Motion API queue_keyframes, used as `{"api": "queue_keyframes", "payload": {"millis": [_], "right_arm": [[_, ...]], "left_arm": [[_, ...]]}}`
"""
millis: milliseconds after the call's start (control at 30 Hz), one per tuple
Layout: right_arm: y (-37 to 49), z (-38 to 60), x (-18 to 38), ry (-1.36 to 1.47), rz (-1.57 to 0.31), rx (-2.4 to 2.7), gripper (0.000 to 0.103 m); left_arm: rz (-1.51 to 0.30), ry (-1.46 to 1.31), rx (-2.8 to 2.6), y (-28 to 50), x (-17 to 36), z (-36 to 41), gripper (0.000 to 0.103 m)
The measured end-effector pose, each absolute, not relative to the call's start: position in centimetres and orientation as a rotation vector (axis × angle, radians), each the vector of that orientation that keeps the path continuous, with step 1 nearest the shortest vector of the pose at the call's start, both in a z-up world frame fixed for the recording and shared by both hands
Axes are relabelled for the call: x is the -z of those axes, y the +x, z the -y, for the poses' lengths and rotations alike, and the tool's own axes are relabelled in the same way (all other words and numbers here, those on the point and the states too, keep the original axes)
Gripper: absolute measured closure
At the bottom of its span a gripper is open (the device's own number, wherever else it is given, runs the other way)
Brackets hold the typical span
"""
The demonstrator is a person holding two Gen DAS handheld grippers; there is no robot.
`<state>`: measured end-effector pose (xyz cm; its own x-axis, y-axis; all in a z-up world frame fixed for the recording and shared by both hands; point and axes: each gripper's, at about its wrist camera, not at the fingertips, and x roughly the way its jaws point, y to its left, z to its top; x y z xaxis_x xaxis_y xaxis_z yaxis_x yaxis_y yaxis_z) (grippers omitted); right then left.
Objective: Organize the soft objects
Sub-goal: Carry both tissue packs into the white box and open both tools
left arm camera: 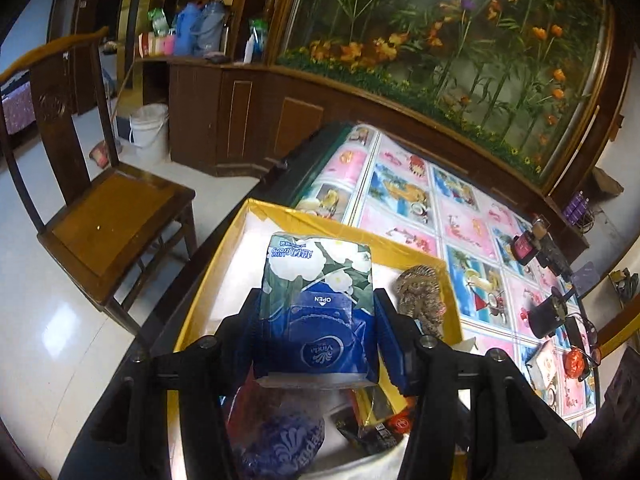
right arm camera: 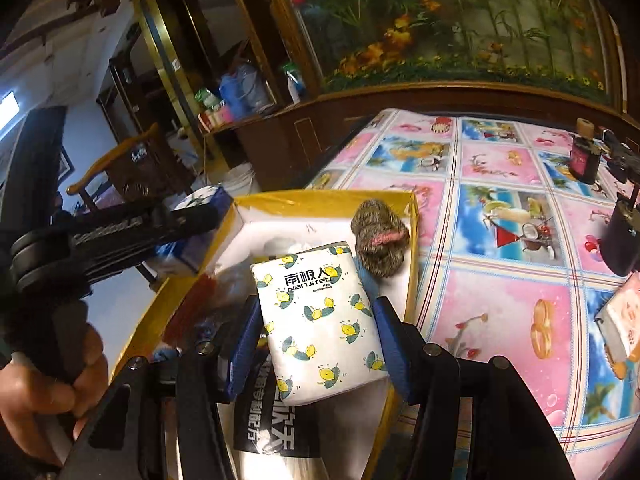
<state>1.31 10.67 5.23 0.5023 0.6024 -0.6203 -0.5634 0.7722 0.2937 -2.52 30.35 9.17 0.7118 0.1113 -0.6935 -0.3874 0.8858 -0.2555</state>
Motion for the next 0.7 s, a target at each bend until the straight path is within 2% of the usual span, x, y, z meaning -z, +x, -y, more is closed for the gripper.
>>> {"api": "queue_keyframes", "payload": {"millis": [167,500,700], "right_arm": [[2.2,-10.8,-3.9,0.037,-0.847,-0.73,0.042],[1.9,-11.3,-3.4,-0.022,-0.857,-0.737,0.041],[1.6,-11.4,-3.7,-0.02,-0.858,-0.769,0.04]], "left_arm": [[-0.774,-0.378,-0.295,-1.3,-7.5,-30.0,0.051],[-0.821,-0.356,-0.309,-0.7,-5.6,-29.9,0.051],[-0.826,-0.365,-0.306,-1.2,-5.7,-30.0,0.047]]}}
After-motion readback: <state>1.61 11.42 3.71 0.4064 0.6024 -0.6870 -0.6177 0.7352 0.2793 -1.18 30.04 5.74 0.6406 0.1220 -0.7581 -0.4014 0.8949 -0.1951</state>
